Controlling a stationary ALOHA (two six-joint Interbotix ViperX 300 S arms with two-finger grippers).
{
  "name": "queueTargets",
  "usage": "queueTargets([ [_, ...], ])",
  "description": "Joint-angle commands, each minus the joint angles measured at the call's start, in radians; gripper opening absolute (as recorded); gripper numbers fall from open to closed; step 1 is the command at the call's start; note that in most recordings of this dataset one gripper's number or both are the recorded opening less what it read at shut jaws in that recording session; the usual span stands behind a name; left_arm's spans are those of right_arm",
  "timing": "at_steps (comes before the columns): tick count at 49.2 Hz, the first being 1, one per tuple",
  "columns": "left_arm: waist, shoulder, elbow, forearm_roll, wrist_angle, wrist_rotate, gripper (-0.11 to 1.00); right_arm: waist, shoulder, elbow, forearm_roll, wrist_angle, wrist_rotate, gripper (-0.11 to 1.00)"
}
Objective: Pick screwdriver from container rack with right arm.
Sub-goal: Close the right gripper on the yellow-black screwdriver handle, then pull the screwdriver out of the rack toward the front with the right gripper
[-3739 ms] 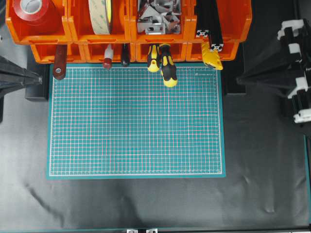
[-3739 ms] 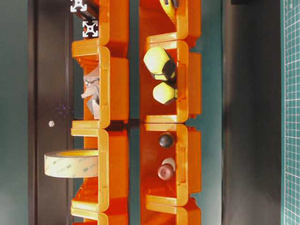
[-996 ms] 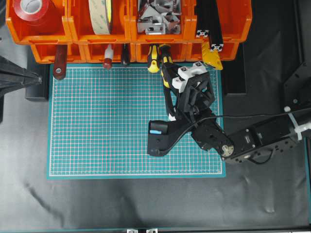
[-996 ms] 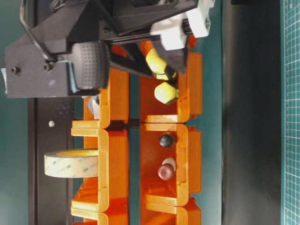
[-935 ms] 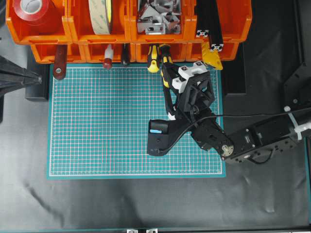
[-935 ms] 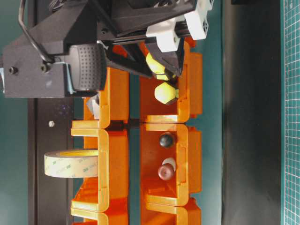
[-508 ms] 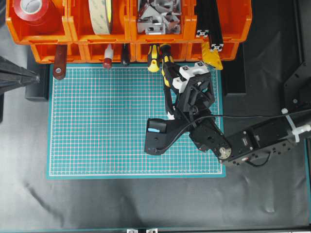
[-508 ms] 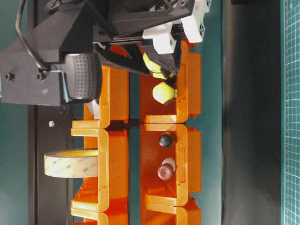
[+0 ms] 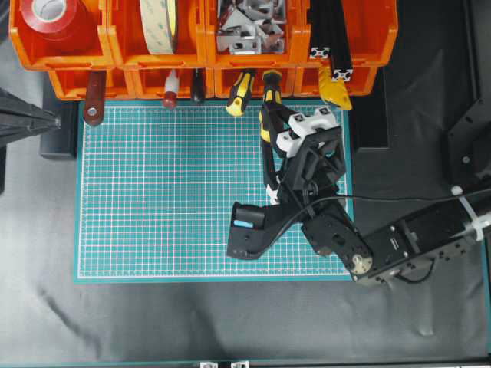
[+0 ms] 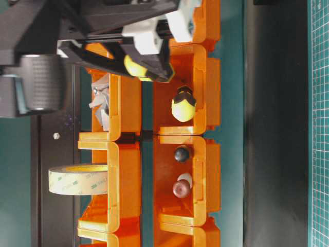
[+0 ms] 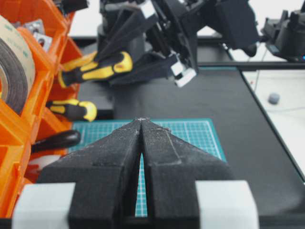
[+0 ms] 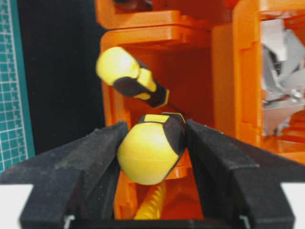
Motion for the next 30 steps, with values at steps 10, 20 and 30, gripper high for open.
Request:
queueTargets([
  [10,0.002,0.003,-0.017,0.003,-0.005,-0.003,0.0,0.051,-0.014,-0.034,-0.008,0.029,0.003,0.42],
  [20,0.002,0.005,-0.017,0.003,-0.005,-0.005,0.0,0.098,-0.014,-0.029,0.028,0.032,0.003,0.42],
  [30,0.003,0.003,-0.017,0.003,-0.005,-0.005,0.0,0.144,-0.009,-0.032,0.074,0.035,0.003,0.42],
])
